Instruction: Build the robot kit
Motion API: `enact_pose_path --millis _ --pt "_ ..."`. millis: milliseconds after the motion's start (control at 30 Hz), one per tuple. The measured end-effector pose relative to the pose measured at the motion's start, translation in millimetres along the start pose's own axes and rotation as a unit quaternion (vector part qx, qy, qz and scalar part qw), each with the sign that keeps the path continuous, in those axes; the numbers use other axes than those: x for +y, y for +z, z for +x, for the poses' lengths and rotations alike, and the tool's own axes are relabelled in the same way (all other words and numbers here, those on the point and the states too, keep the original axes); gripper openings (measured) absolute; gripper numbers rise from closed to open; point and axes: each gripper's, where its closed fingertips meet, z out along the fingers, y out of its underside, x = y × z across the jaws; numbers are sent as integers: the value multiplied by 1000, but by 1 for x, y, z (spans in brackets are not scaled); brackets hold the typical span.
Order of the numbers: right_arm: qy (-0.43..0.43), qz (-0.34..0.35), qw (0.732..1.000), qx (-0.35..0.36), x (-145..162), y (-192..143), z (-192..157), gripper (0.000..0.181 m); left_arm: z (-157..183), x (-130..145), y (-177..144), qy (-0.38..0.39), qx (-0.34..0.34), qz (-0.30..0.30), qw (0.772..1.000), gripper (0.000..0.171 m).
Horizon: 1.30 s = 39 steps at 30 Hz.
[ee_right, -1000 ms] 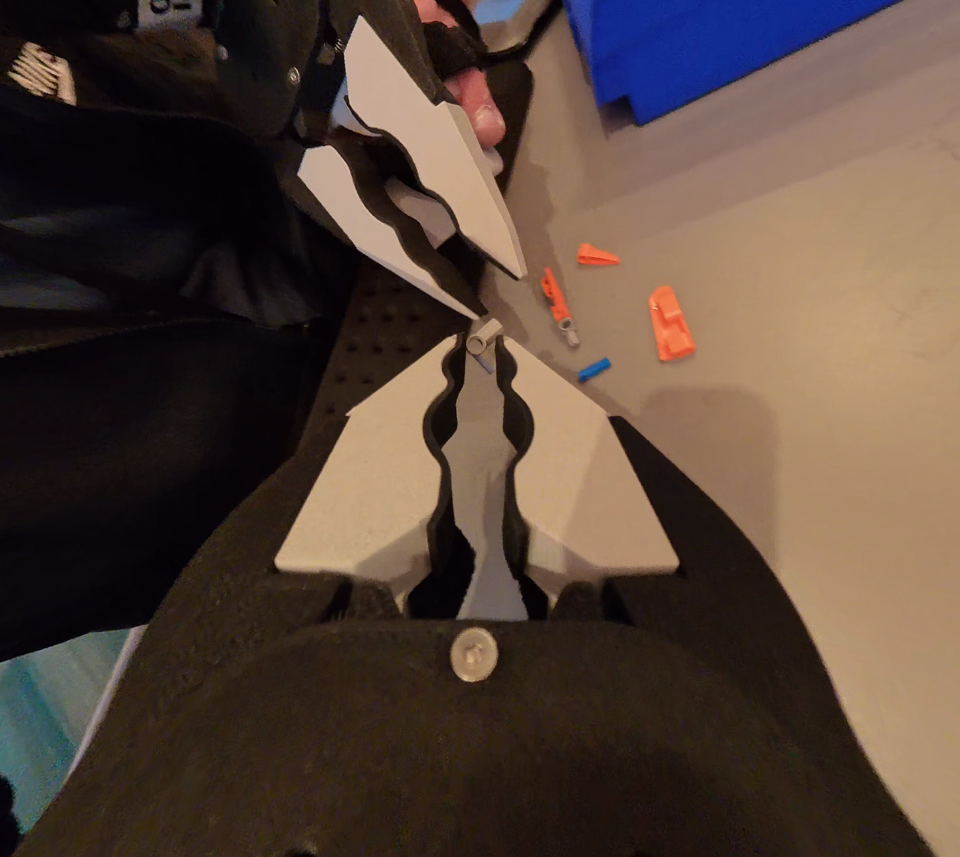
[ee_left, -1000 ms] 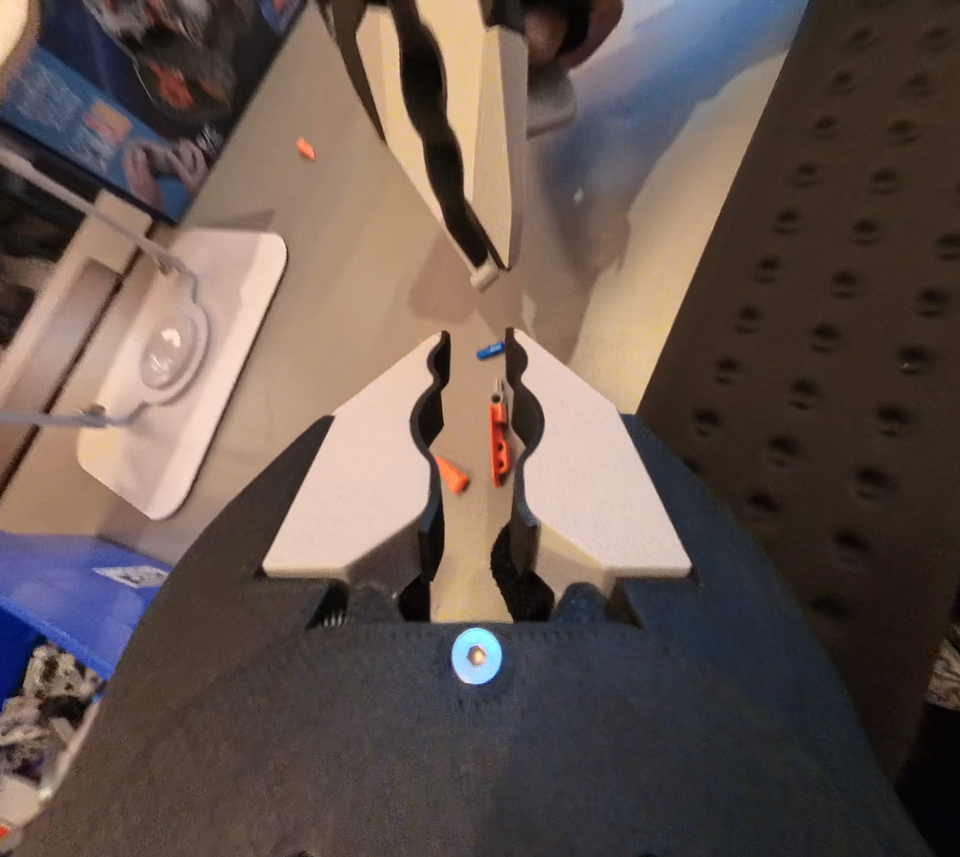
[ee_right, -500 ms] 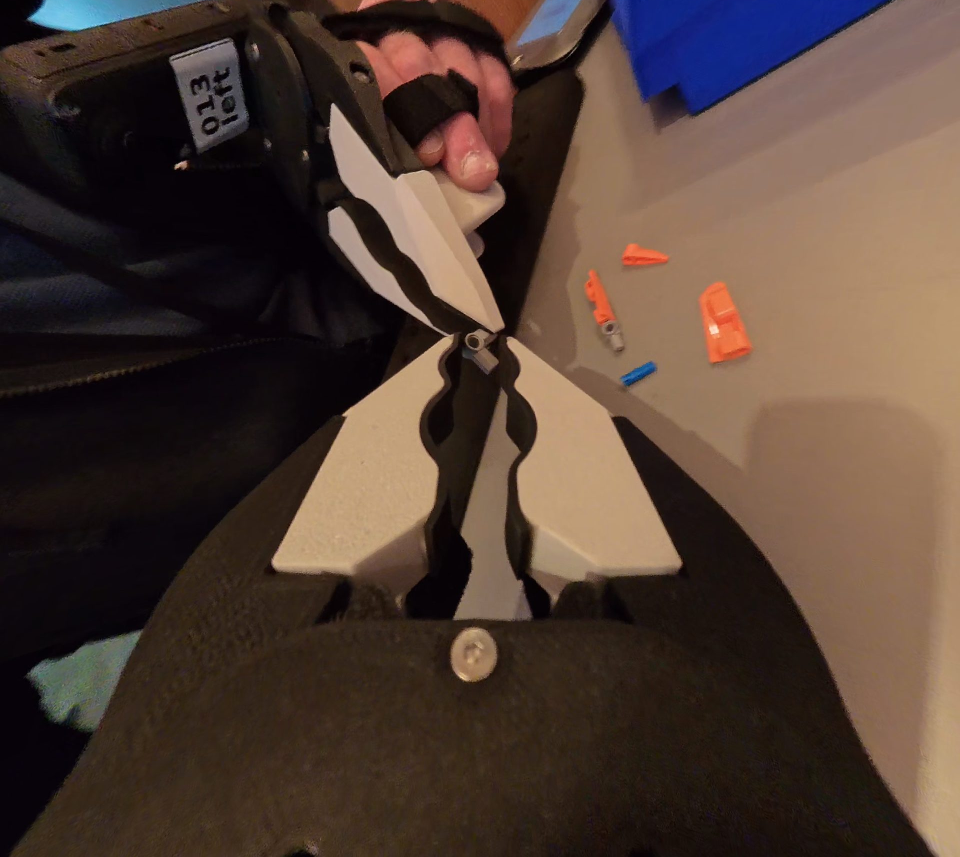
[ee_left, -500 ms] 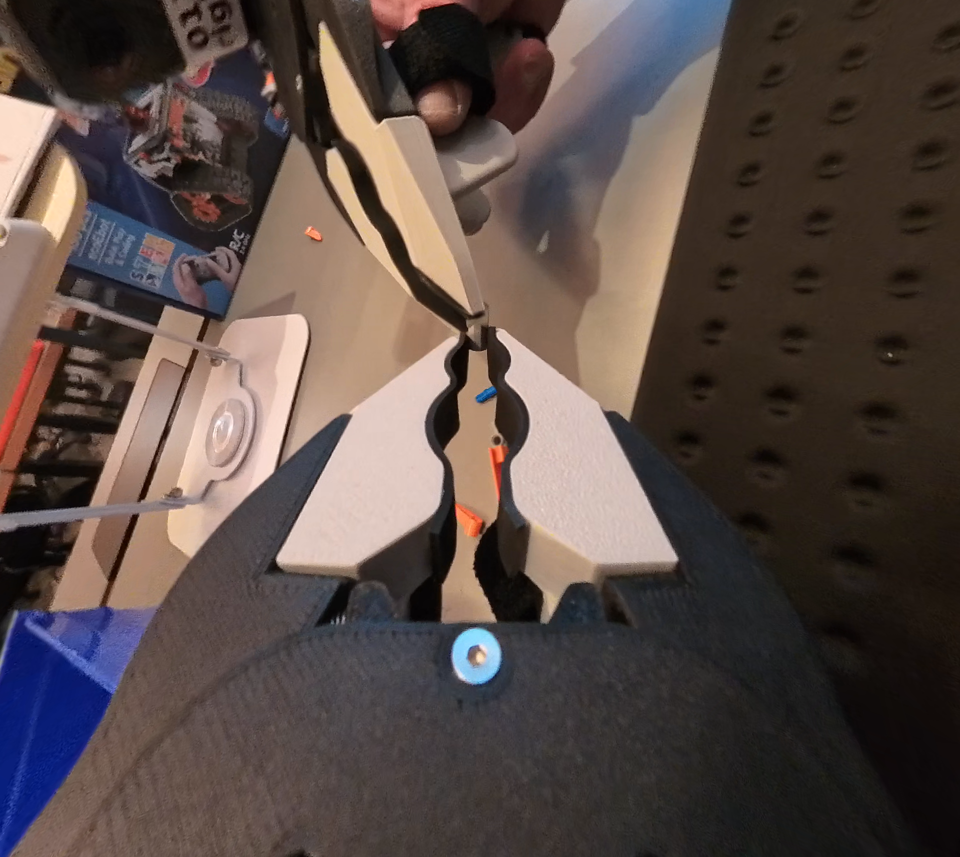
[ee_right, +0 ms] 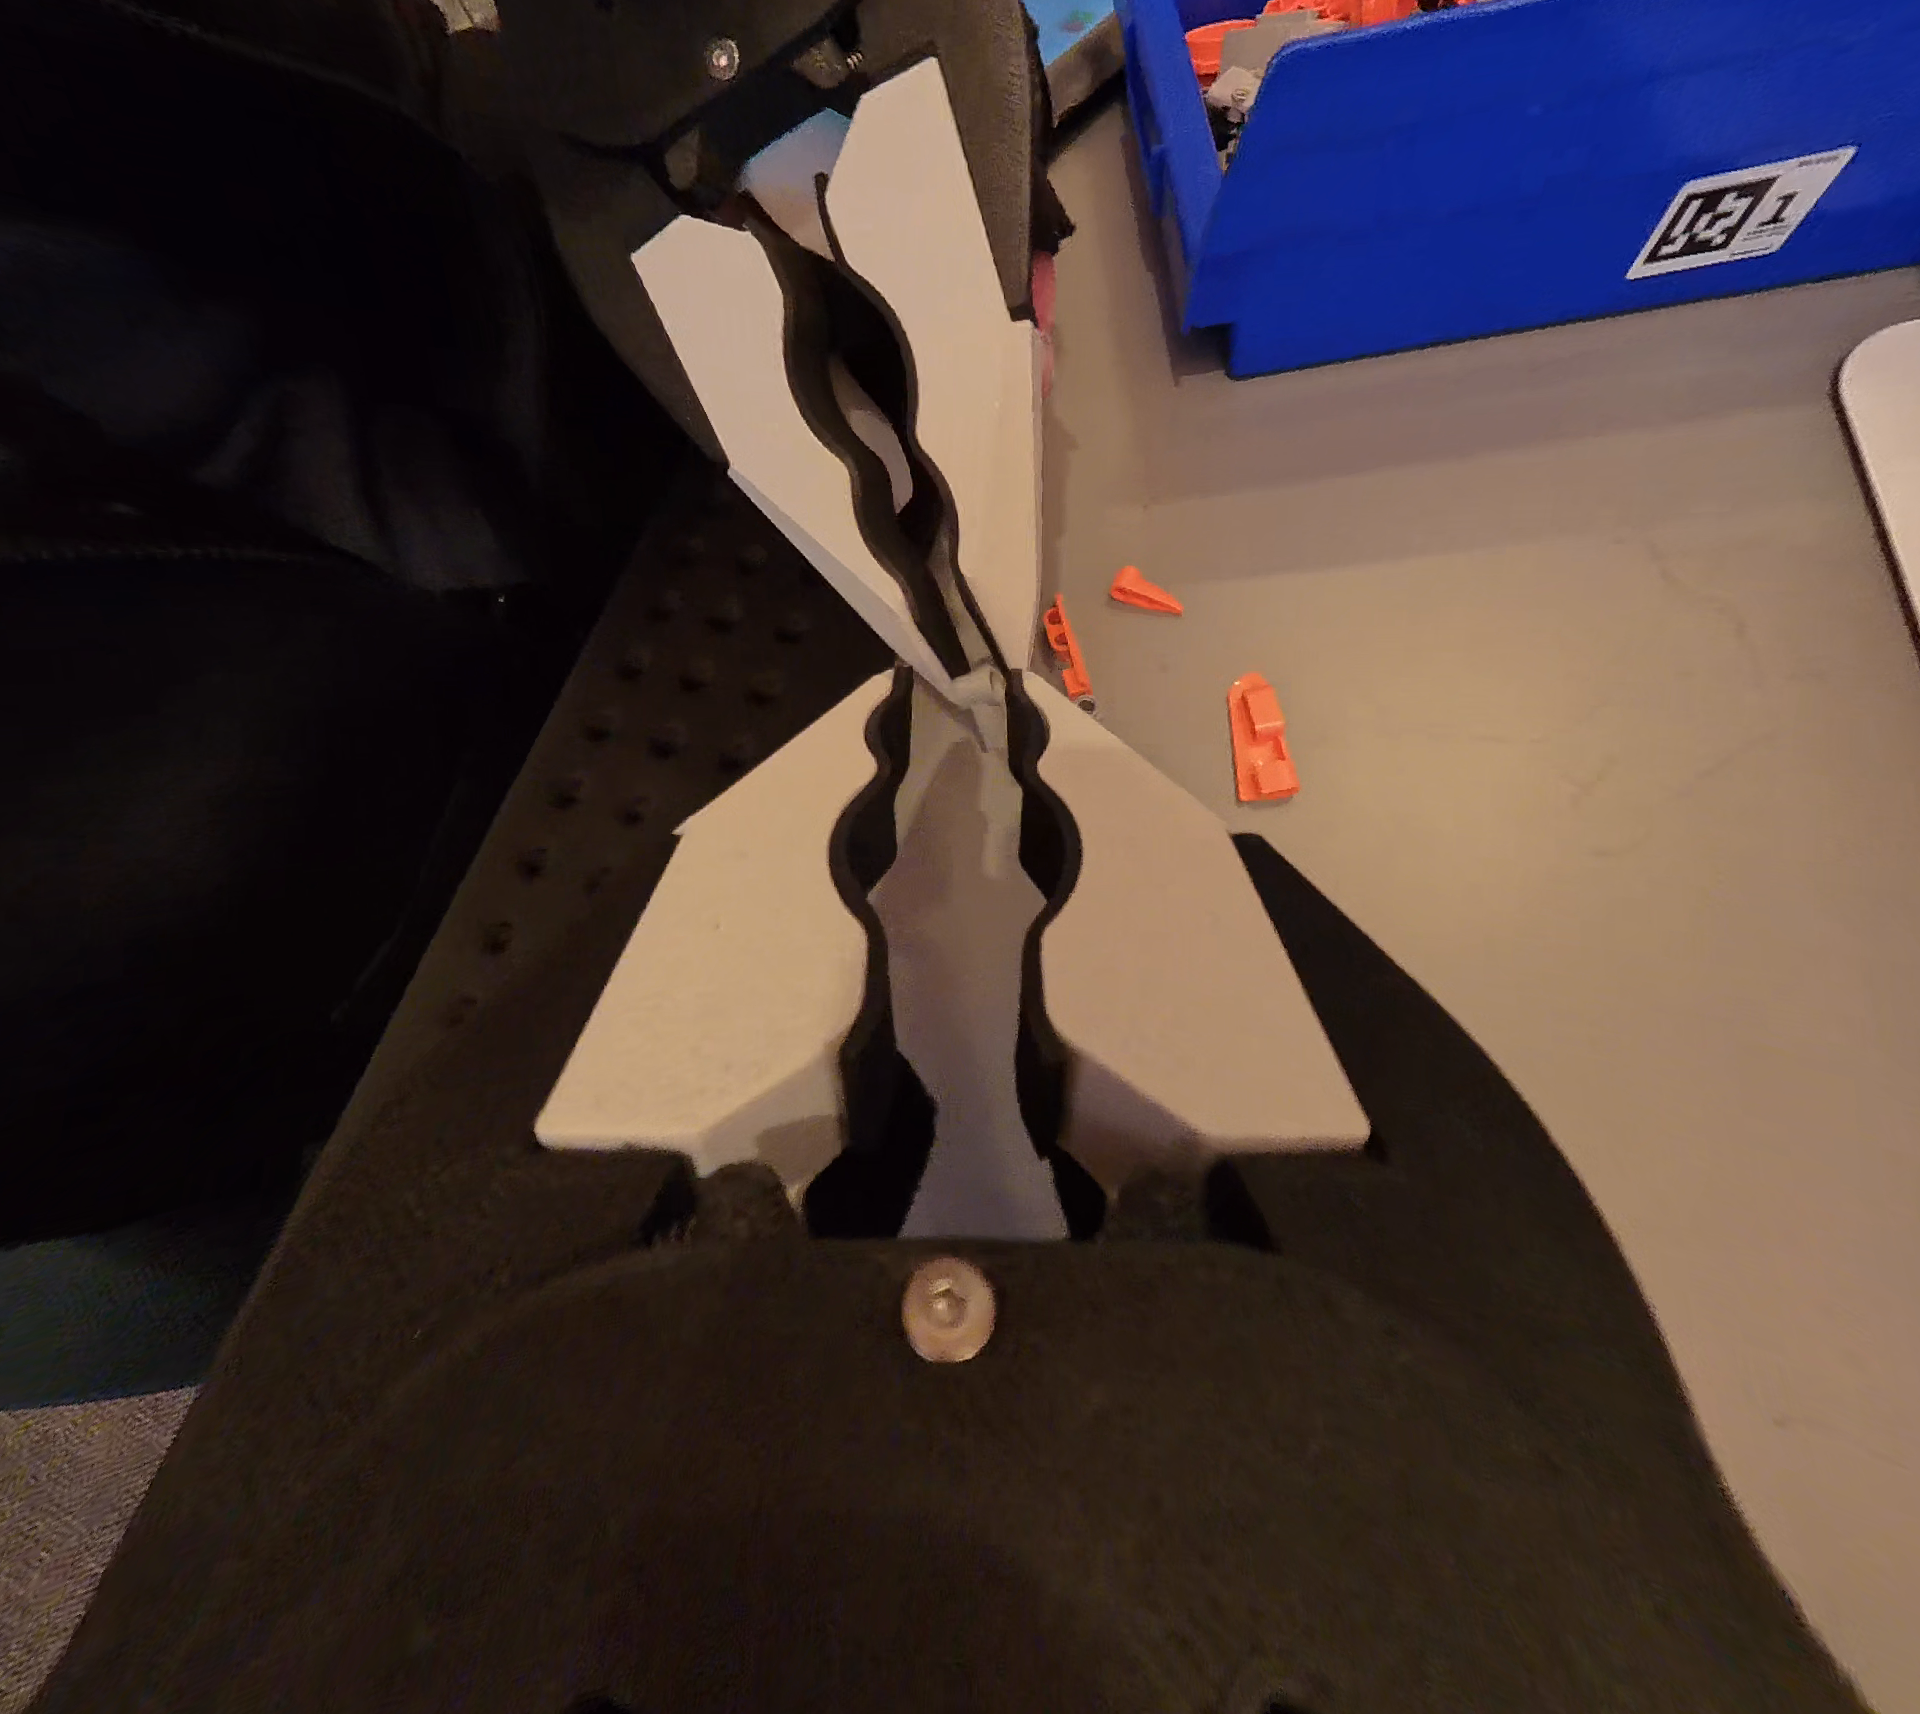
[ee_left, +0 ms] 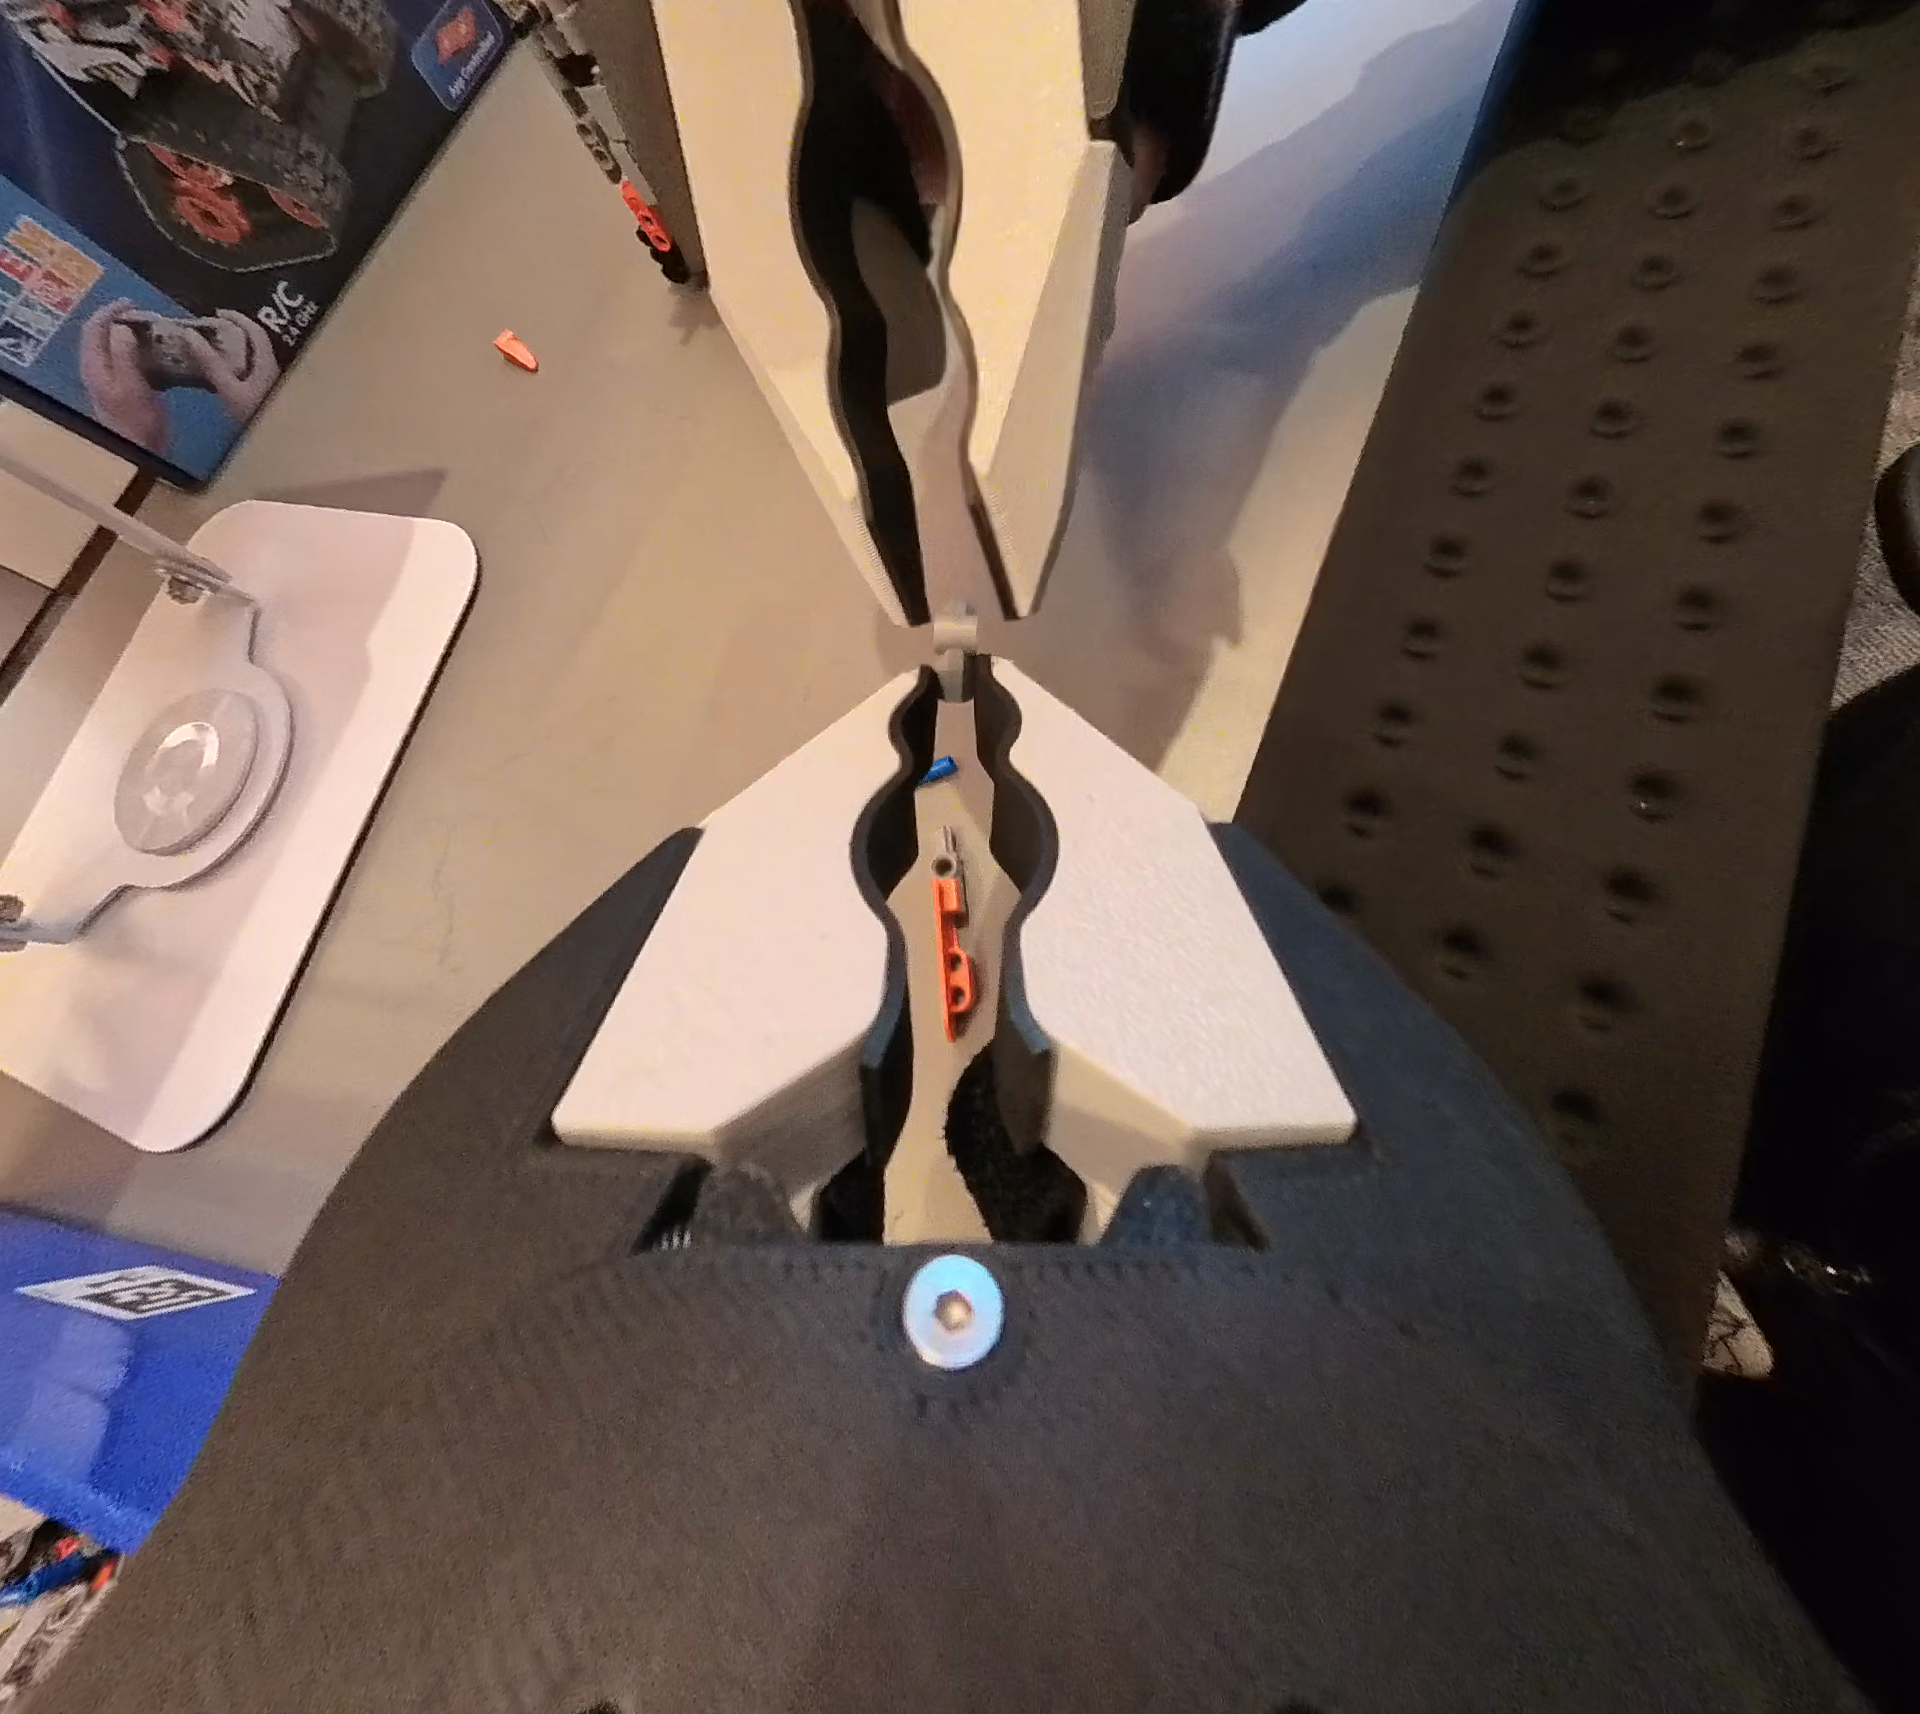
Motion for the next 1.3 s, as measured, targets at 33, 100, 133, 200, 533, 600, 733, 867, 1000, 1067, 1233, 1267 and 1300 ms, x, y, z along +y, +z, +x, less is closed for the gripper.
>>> enact_pose_path --millis 33,100,133,200,533,600,733,867,1000,1067,1233,1267,1300 --pt "-10 -6 1000 10 1 1 1 13 0 0 0 2 3 -4 1000 5" --pt "-29 -29 998 36 5 5 5 8 -1 -1 1 7 3 -9 1000 5" --pt "-34 -34 998 43 6 6 5 7 -2 1 2 14 1 -17 1000 5" --pt "-37 -36 998 43 6 6 5 7 -1 1 2 13 8 -20 1000 5" --pt "66 13 998 16 5 -6 16 5 -5 28 -7 -29 32 -78 996 27" --pt "80 5 997 7 10 -2 17 5 -3 44 -3 -41 39 -109 992 29" --pt "115 -2 993 -9 18 4 19 5 -2 66 13 -40 31 -160 986 28" --pt "143 14 989 -20 18 4 22 5 -3 74 22 -48 25 -178 983 15" --pt "164 28 985 -33 16 5 22 5 -16 75 22 -17 -25 -174 984 5" --pt "178 37 983 -33 14 4 25 5 -22 63 21 -6 -55 -140 989 5" --pt "197 94 975 -29 -3 -5 32 5 -40 23 5 60 -161 -56 984 5" --pt "200 106 974 -25 -6 -9 34 5 -41 18 2 69 -174 -49 981 5" --pt "202 119 972 -19 -10 -13 37 4 -43 13 0 74 -187 -39 979 5"
